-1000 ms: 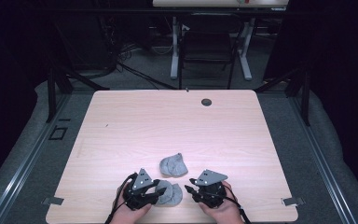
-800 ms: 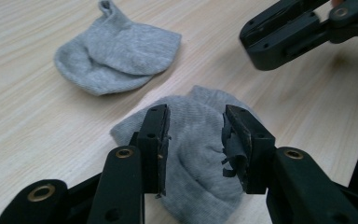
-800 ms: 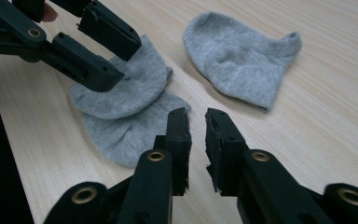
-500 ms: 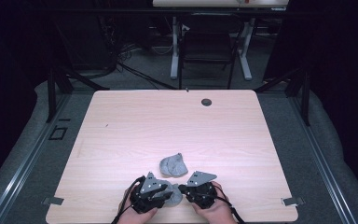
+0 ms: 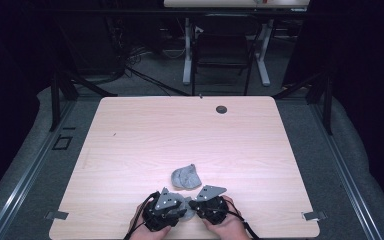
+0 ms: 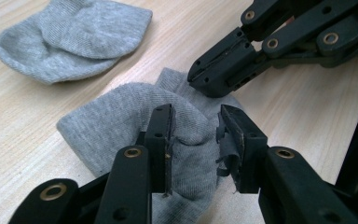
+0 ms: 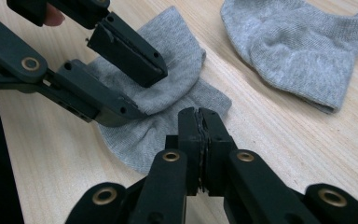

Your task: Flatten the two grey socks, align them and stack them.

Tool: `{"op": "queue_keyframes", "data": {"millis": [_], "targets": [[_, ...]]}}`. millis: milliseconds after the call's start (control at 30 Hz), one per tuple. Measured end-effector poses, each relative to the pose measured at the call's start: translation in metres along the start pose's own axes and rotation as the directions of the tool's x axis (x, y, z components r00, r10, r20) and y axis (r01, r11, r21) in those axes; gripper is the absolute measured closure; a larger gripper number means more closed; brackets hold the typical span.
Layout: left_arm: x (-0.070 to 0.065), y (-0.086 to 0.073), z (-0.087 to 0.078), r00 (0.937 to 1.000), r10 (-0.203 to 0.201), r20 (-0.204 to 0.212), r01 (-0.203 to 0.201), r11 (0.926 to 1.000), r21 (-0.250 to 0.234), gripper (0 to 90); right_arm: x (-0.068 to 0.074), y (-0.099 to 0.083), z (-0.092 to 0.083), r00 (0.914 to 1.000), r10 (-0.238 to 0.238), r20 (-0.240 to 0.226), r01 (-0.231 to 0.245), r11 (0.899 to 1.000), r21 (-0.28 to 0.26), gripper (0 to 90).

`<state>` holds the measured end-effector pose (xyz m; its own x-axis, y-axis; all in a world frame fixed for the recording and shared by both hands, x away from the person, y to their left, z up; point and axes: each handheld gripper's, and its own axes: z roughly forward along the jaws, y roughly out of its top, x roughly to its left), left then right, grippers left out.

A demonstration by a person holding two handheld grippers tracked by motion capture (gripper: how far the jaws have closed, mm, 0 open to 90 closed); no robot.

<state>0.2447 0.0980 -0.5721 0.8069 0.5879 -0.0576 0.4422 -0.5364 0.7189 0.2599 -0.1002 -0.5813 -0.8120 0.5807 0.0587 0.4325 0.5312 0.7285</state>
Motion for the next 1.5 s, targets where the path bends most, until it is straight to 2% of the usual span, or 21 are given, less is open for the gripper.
{"op": "queue_keyframes", "data": {"millis": [200, 500, 533, 767, 1167, 1300, 1500], "targets": [[-0.001, -0.001, 0.001, 0.9999, 0.013, -0.006, -0.012, 0.9999, 0.008, 71.2, 0.000, 0.000, 0.000, 1.0000, 0.001, -0.001, -0.001, 1.000, 0.003, 88.7], [0.000, -0.001, -0.001, 0.9997, 0.022, -0.014, -0.022, 0.9997, 0.008, 84.5, 0.000, -0.001, 0.000, 0.9999, -0.011, 0.005, 0.011, 1.000, 0.001, 89.0], [0.000, 0.000, -0.002, 0.9995, 0.030, -0.013, -0.030, 0.9995, 0.013, 85.0, 0.000, -0.001, 0.000, 0.9999, -0.011, 0.005, 0.011, 1.000, 0.001, 89.1], [0.003, 0.002, -0.008, 0.9997, 0.023, -0.013, -0.023, 0.9997, -0.008, 85.9, 0.001, -0.001, 0.000, 0.9999, -0.006, 0.010, 0.006, 1.000, -0.002, 89.2], [0.017, 0.002, -0.028, 0.9988, -0.022, -0.043, 0.020, 0.9983, -0.054, 85.8, -0.003, -0.002, -0.005, 0.9992, 0.016, 0.036, -0.016, 1.000, 0.014, 89.2], [0.024, 0.001, -0.031, 0.9982, -0.047, -0.037, 0.045, 0.9973, -0.057, 85.6, -0.005, -0.004, -0.007, 0.9987, 0.025, 0.045, -0.026, 1.000, 0.010, 89.2], [0.025, 0.000, -0.036, 0.9971, -0.062, -0.045, 0.059, 0.9955, -0.075, 85.4, -0.008, -0.007, -0.012, 0.9977, 0.027, 0.061, -0.029, 0.999, 0.026, 89.2]]}}
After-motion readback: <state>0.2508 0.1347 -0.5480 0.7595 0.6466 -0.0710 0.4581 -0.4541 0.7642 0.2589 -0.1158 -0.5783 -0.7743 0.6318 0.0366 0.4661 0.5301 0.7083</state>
